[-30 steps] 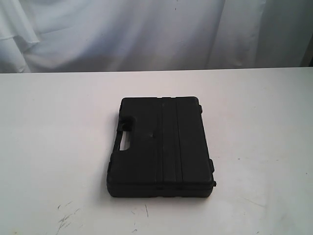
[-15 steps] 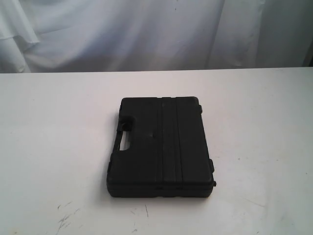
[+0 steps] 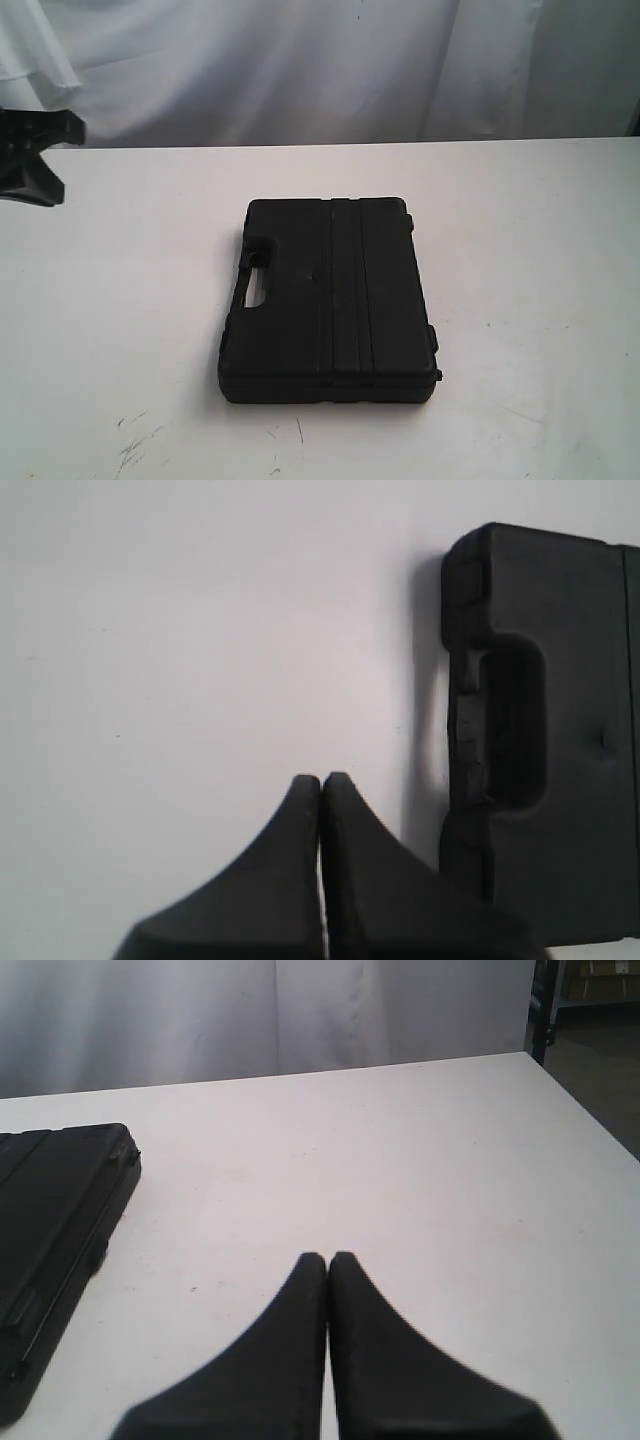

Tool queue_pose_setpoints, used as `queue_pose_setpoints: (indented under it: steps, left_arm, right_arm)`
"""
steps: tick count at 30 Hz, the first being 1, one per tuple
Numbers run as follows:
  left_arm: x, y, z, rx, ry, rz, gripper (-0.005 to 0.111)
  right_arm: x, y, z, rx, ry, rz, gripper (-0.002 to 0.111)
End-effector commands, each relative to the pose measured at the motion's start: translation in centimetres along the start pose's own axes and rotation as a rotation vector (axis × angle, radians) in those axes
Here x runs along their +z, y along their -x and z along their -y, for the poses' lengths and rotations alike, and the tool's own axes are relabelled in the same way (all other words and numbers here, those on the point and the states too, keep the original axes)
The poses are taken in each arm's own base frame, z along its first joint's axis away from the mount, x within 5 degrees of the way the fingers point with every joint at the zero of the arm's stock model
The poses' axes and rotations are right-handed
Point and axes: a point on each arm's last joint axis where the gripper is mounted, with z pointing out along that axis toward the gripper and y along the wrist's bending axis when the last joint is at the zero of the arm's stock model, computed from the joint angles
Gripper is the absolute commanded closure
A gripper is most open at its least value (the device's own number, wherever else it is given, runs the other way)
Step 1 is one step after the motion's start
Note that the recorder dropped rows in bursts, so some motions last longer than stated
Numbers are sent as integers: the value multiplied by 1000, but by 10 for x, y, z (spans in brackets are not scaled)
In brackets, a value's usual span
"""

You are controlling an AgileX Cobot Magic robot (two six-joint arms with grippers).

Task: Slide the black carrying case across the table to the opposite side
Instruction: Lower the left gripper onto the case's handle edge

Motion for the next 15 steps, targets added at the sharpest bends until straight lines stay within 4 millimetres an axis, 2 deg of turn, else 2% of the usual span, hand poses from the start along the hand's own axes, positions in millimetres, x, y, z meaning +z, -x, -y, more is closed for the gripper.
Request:
queue_pose_setpoints:
  steps: [1, 6, 12, 15]
  left_arm:
    - [25, 7, 30, 46, 25, -54, 107]
    - [56, 15, 59, 104, 23, -101, 107]
    - [93, 23, 78, 146, 35, -139, 107]
    - [119, 23, 86, 172, 47, -178, 99]
  right_arm:
    - [0, -1, 0, -7, -1, 3, 108]
    - [0, -1, 0, -7, -1, 3, 108]
    - [0, -1, 0, -7, -1, 3, 108]
    - [0, -1, 0, -7, -1, 3, 108]
